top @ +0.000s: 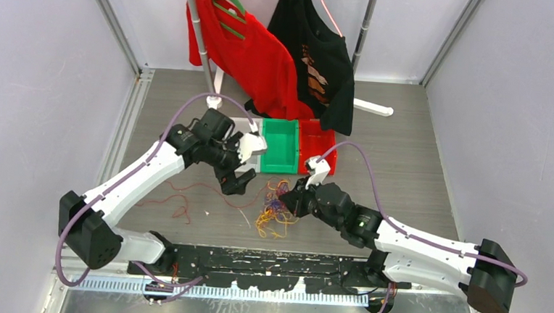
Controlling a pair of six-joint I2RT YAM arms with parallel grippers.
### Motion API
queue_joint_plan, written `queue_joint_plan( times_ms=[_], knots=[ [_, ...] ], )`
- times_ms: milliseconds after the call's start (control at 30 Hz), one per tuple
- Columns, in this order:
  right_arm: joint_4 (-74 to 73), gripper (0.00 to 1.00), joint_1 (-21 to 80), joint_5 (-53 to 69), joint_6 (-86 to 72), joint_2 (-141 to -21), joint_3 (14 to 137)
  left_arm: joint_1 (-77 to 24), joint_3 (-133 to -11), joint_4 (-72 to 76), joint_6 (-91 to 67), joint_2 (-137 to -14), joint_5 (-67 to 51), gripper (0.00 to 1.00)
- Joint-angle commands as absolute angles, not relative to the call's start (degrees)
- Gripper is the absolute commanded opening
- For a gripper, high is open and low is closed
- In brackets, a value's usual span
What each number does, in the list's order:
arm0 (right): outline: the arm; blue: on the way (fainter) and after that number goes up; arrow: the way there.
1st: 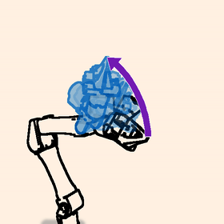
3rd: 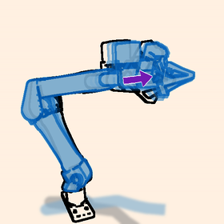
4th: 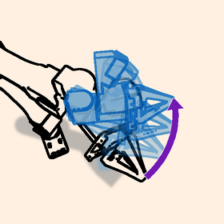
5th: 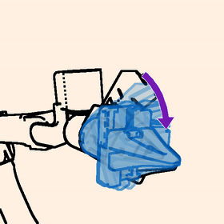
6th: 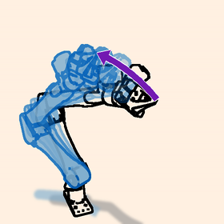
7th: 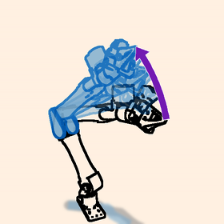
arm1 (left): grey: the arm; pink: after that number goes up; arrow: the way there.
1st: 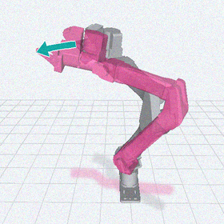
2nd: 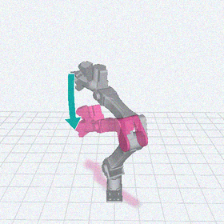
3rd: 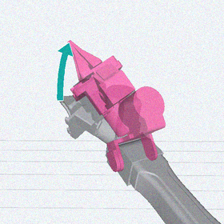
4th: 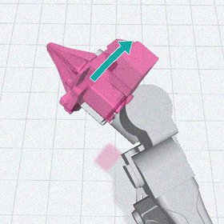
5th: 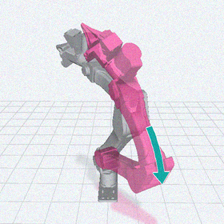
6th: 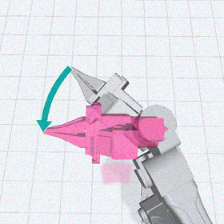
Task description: Untangle the cables
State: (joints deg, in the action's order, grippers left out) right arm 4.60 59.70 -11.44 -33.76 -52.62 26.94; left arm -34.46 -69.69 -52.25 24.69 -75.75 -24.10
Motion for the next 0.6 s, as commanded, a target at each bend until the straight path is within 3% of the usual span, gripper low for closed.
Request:
queue_joint_plan(
  times_ms=[0, 133, 267, 567],
  knots=[
    [1.8, 0.01, 59.0, -10.01, -32.39, -52.28, 28.4, -35.97, -64.17, -52.29, 29.67, -77.24, -25.98, 0.96],
    [2.1, 0.05, 58.99, -9.11, -33.76, -53.66, 25.98, -36.34, -64.03, -54.03, 29.59, -81.21, -24.87, 0.93],
    [8.05, 0.01, 58.98, -6.52, -33.76, -51.96, 22.39, -36.31, -67.43, -50.69, 25.21, -82.66, -29.38, 0.93],
    [3.68, 0.01, 58.98, 1.32, -26.07, -43.2, 27.49, -34.9, -77.42, -56.94, 26.86, -87.66, -47.84, 0.95]
  ],
)
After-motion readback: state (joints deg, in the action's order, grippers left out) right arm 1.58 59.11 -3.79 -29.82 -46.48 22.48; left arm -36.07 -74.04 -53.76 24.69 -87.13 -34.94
